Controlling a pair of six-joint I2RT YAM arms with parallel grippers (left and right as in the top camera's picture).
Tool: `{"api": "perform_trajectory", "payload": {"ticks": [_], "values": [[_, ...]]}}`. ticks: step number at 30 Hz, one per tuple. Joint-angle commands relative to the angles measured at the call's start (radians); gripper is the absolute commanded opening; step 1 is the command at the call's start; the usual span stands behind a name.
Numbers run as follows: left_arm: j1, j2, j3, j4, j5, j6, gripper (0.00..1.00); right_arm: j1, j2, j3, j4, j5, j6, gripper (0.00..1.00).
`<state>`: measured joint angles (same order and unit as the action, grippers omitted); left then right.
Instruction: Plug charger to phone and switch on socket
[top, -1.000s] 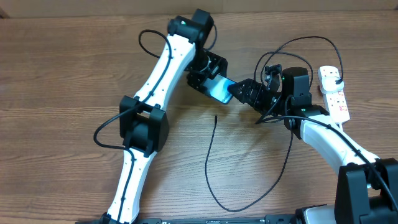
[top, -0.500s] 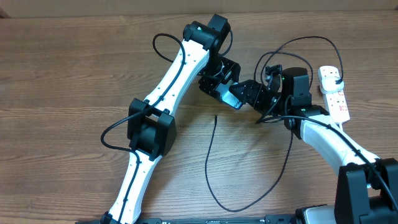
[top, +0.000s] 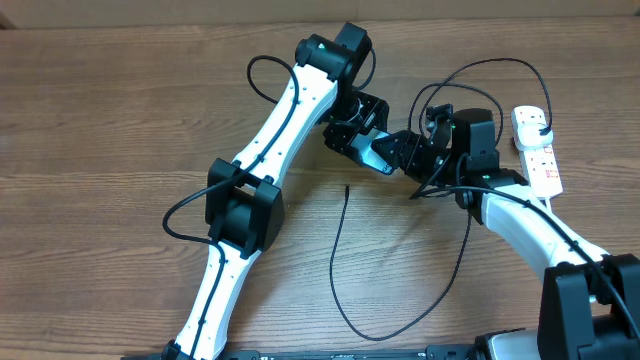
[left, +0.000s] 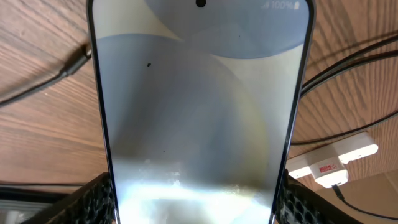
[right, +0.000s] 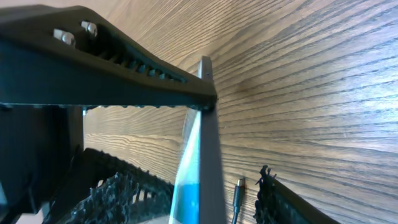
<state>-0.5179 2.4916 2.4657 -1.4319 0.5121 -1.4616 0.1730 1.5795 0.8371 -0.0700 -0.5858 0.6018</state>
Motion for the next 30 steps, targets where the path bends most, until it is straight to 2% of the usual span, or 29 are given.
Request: {"api": "perform_trajectory", "payload": {"ticks": [1,9,21,30], "values": [[-0.016,-0.001,0.032,0.000,0.032,-0.040,0.04,0.029,0.000,0.019,0.005,0.055,0.001,0.62],[-0.026,-0.001,0.032,-0.004,0.038,-0.039,0.04,0.050,0.000,0.019,0.013,0.098,0.004,0.45],[-0.029,-0.001,0.032,-0.004,0.053,-0.043,0.04,0.050,0.000,0.019,0.013,0.117,0.031,0.26],[-0.032,-0.001,0.032,-0.003,0.092,-0.046,0.04,0.050,0.000,0.019,0.013,0.127,0.031,0.25]]}}
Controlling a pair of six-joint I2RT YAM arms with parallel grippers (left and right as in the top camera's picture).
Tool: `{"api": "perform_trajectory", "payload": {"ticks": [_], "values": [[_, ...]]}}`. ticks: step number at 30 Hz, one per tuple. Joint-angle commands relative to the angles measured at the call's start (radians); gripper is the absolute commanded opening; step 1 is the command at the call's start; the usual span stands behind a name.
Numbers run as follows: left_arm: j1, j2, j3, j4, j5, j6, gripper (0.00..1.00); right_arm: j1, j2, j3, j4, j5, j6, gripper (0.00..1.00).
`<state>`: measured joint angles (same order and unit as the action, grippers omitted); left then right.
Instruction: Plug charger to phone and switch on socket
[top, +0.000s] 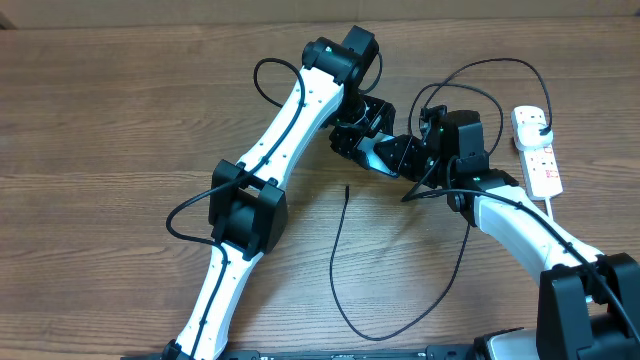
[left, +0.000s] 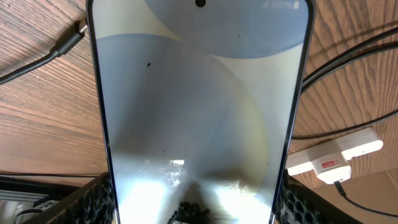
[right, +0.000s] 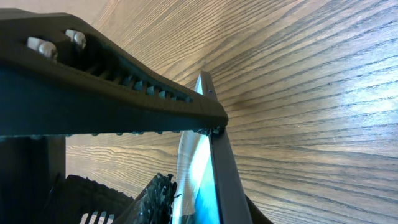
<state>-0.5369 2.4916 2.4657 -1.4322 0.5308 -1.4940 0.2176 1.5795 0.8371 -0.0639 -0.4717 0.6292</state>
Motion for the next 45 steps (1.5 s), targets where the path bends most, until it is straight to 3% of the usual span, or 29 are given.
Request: {"api": "perform_trajectory", "payload": {"ticks": [1,33,45], "values": [[-0.013,-0.001,0.032,-0.003,0.073,-0.014,0.04,0.006,0.000,0.019,0.006,0.016,0.004,0.25],[-0.014,-0.001,0.032,0.000,0.008,-0.036,0.04,0.006,0.000,0.019,0.006,0.026,0.029,0.10],[-0.013,-0.001,0.032,0.001,-0.003,-0.032,0.04,0.006,0.000,0.019,0.006,0.026,0.029,0.10]]}}
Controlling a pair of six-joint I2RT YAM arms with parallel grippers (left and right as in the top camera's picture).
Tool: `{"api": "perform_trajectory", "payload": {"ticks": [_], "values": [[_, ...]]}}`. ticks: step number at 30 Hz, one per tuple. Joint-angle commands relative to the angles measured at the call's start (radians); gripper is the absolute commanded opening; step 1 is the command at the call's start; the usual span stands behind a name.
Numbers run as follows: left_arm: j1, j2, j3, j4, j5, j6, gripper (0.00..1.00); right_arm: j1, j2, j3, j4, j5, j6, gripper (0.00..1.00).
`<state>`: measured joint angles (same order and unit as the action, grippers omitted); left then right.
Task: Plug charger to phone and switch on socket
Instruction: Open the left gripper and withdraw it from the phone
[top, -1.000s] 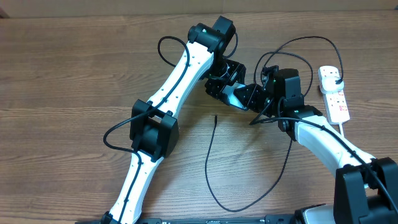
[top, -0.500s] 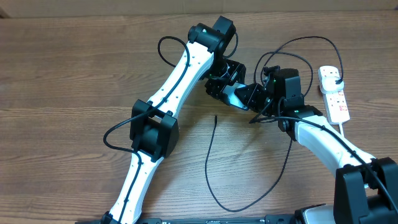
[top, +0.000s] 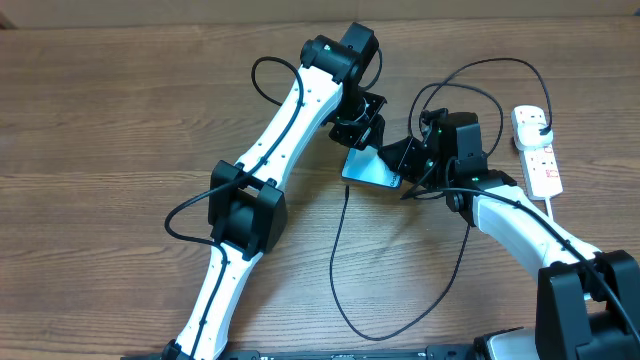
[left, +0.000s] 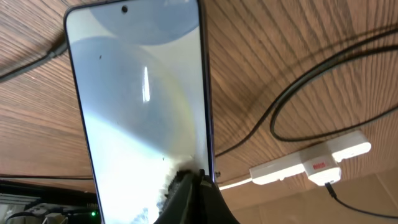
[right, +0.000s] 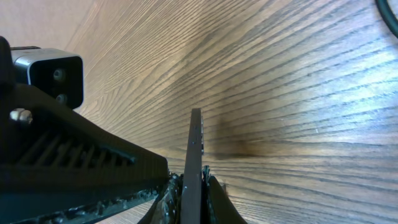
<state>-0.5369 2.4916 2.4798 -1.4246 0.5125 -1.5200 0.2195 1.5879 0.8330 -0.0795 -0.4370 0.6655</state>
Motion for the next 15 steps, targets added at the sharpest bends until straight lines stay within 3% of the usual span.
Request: {"api": "perform_trajectory", "payload": {"ticks": [1,15], "values": [[-0.013,-0.001,0.018,-0.007,0.011,-0.006,0.04,0.004,-0.008,0.024,0.022,-0.008,-0.007,0.10],[-0.009,-0.001,0.018,-0.007,0.003,-0.006,0.04,0.004,-0.008,0.024,0.022,-0.008,-0.007,0.09]]}}
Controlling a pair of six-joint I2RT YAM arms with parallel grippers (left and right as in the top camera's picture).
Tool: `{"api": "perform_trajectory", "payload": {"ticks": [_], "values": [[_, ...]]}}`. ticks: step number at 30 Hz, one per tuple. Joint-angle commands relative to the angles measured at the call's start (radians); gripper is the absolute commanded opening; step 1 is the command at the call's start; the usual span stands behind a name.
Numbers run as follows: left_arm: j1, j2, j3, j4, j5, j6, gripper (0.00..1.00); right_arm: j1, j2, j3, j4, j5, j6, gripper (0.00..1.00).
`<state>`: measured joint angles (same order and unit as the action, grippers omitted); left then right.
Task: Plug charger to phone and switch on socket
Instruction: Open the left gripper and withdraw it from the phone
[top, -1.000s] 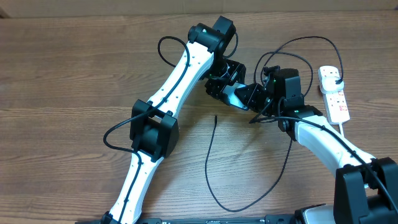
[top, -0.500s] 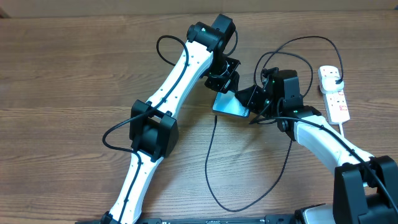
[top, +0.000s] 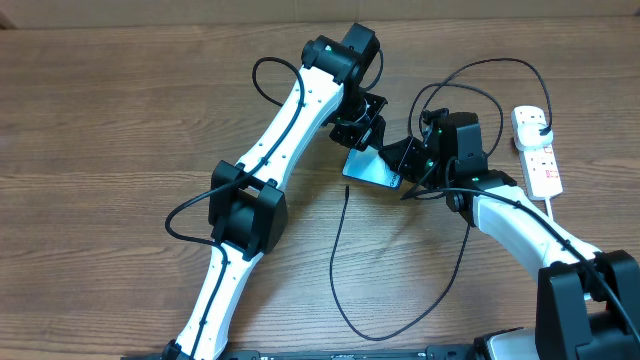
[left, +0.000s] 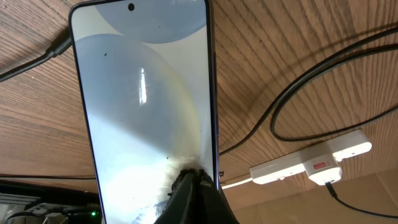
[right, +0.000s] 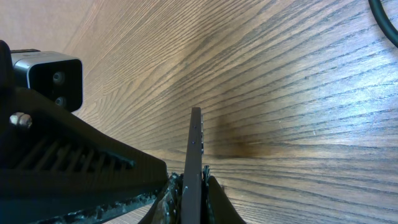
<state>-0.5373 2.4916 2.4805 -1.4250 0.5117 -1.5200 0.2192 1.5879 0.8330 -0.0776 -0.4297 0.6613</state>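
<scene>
The phone (top: 372, 168) stands tilted just above the table, its lit screen (left: 143, 93) facing the left wrist camera. My right gripper (right: 193, 180) is shut on it across its thickness, seen edge-on (right: 196, 149). One right finger (left: 193, 199) lies dark over the screen's lower part. My left gripper (top: 358, 125) sits just behind the phone, open. One of its fingers (right: 74, 168) stands apart to the phone's left. The black charger cable's plug tip (top: 347, 188) lies loose on the table beside the phone (left: 62, 43). The white power strip (top: 535, 150) lies at the far right.
The cable loops from the plug toward the front edge (top: 370, 335) and back up to the strip. Another black lead arcs behind the right arm (top: 490, 62). The strip (left: 311, 167) lies near the table's edge. Both arms crowd the table's middle.
Hardly anything has changed. The phone sits a touch more upright in the left wrist view. The right gripper still holds it and the left gripper is still off it.
At first my left gripper held the phone across its width, with the right fingers open around its edge. A second later a right finger lay on the screen. Then the left fingers were off the phone and the right gripper held it, lower, with its screen showing.
</scene>
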Motion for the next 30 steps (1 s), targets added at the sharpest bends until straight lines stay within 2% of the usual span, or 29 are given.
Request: {"api": "perform_trajectory", "payload": {"ticks": [1,9,14,16,21,24,26,30], "values": [[-0.005,-0.001,0.018,-0.006,0.003,-0.001,0.04,0.004,-0.008,0.024,0.020,-0.016,-0.003,0.09],[0.042,-0.001,0.018,-0.012,0.012,0.068,0.05,0.004,-0.008,0.024,0.019,-0.016,-0.003,0.08],[0.071,-0.001,0.018,-0.020,0.013,0.085,0.11,0.004,-0.008,0.024,0.019,-0.015,-0.003,0.05],[0.085,-0.001,0.018,-0.021,0.021,0.097,0.19,0.004,-0.008,0.024,0.019,-0.016,-0.003,0.04],[0.120,-0.001,0.018,-0.022,0.040,0.173,0.48,0.004,-0.008,0.024,0.019,-0.015,-0.003,0.04],[0.144,-0.001,0.018,-0.021,0.065,0.248,0.83,0.004,-0.008,0.024,0.019,-0.015,-0.003,0.04],[0.161,-0.001,0.018,-0.021,0.081,0.303,1.00,0.002,-0.008,0.024,0.019,-0.014,-0.003,0.04],[0.193,-0.001,0.018,-0.025,0.145,0.443,1.00,-0.021,-0.008,0.024,0.015,-0.016,-0.002,0.04]]}}
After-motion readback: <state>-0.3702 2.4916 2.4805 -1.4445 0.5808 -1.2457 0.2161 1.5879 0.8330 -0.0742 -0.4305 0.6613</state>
